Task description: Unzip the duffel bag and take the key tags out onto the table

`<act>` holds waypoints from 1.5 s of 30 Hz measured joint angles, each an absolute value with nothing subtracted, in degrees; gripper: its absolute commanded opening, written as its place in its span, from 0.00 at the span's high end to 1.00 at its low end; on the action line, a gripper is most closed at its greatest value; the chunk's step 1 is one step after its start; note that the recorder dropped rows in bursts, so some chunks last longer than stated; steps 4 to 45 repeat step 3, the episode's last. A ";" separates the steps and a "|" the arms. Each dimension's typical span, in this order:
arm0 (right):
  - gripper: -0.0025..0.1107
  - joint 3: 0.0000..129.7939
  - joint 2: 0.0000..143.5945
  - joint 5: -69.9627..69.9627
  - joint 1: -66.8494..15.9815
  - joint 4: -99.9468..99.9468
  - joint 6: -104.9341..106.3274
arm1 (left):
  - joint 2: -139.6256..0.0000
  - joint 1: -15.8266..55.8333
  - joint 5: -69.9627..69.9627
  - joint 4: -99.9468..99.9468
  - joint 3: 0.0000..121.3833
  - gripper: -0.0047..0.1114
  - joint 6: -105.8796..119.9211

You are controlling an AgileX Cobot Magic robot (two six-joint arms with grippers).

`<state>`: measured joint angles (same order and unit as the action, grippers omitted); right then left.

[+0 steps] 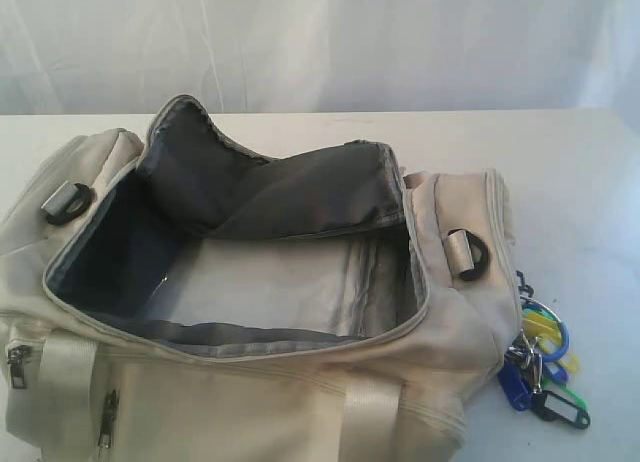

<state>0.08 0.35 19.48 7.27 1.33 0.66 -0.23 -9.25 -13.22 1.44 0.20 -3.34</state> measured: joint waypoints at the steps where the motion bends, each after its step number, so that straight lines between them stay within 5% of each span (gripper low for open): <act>1: 0.98 0.08 0.35 19.48 7.27 1.33 0.66 | -0.23 -9.25 -13.22 1.44 0.20 0.96 -3.34; 45: 0.98 0.08 0.35 19.48 7.27 1.33 0.66 | -0.23 -9.25 -13.22 1.44 0.20 0.96 -3.34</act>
